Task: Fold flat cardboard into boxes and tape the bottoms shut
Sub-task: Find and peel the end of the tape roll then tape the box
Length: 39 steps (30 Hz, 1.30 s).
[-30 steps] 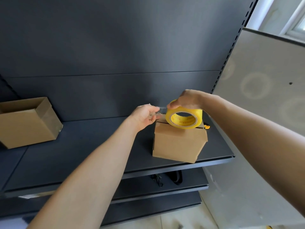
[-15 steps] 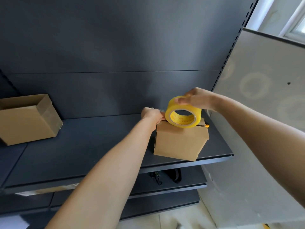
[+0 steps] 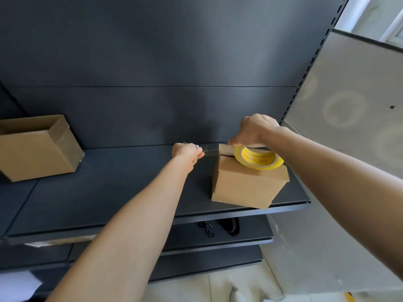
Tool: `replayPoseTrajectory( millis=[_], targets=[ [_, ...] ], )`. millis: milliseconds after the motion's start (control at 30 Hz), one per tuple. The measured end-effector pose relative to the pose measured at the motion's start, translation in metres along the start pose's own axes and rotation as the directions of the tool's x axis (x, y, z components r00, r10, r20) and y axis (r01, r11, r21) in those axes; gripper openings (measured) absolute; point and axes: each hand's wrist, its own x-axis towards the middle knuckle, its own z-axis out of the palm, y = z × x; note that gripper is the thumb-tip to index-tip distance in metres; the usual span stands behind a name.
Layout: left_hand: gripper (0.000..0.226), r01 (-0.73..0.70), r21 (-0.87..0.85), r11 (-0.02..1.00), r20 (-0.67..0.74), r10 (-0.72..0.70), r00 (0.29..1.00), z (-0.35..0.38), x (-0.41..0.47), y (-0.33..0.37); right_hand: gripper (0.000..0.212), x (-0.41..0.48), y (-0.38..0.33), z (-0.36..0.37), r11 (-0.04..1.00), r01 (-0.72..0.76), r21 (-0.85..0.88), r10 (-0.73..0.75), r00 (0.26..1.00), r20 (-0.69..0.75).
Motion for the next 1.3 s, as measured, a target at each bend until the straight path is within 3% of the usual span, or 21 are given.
replayPoseTrajectory(
  millis=[233, 367, 600, 700, 833, 900, 1067, 1167, 1233, 1300],
  targets=[
    [0.018, -0.056, 0.030, 0.998, -0.027, 0.056, 0.998, 0.006, 0.013, -0.021, 0.026, 0.007, -0.016, 0.003, 0.994, 0.036, -0.101, -0.037, 0.999, -0.010],
    [0.033, -0.043, 0.053, 0.998, 0.073, 0.039, 0.997, 0.017, 0.019, -0.035, 0.019, 0.010, -0.019, 0.007, 0.989, 0.052, -0.140, -0.055, 0.998, -0.014],
    [0.019, 0.022, 0.087, 0.996, 0.084, -0.030, 0.996, 0.030, 0.022, -0.048, 0.016, 0.014, -0.017, 0.008, 0.996, 0.048, -0.080, -0.051, 0.998, -0.034],
    [0.041, 0.024, 0.122, 0.992, 0.113, -0.038, 0.993, 0.027, 0.023, -0.047, 0.016, 0.015, -0.017, 0.008, 0.998, 0.045, -0.053, -0.047, 0.998, -0.034],
    [0.097, 0.037, 0.267, 0.963, 0.138, -0.076, 0.987, 0.019, 0.022, -0.057, 0.014, 0.017, -0.017, 0.008, 0.998, 0.040, -0.043, -0.040, 0.999, -0.019],
    [0.108, 0.077, 0.271, 0.959, 0.152, -0.122, 0.981, 0.019, 0.021, -0.064, 0.013, 0.018, -0.016, 0.008, 0.999, 0.036, -0.037, -0.037, 0.999, -0.017],
    [0.064, 0.200, 0.154, 0.968, 0.210, -0.230, 0.950, 0.015, 0.023, -0.068, 0.013, 0.020, -0.017, 0.008, 0.998, 0.037, -0.050, -0.038, 0.999, -0.022],
    [0.078, 0.120, 0.203, 0.972, 0.151, -0.152, 0.977, 0.011, 0.022, -0.060, 0.012, 0.022, -0.020, 0.009, 0.997, 0.047, -0.064, -0.048, 0.999, -0.010],
    [0.091, 0.025, 0.332, 0.943, 0.053, -0.045, 0.998, 0.014, 0.017, -0.049, 0.013, 0.023, -0.021, 0.009, 0.996, 0.054, -0.076, -0.054, 0.999, 0.001],
    [0.079, -0.045, 0.380, 0.924, 0.091, 0.011, 0.996, 0.017, 0.013, -0.037, 0.013, 0.025, -0.021, 0.008, 0.995, 0.058, -0.082, -0.058, 0.998, 0.004]
  ],
)
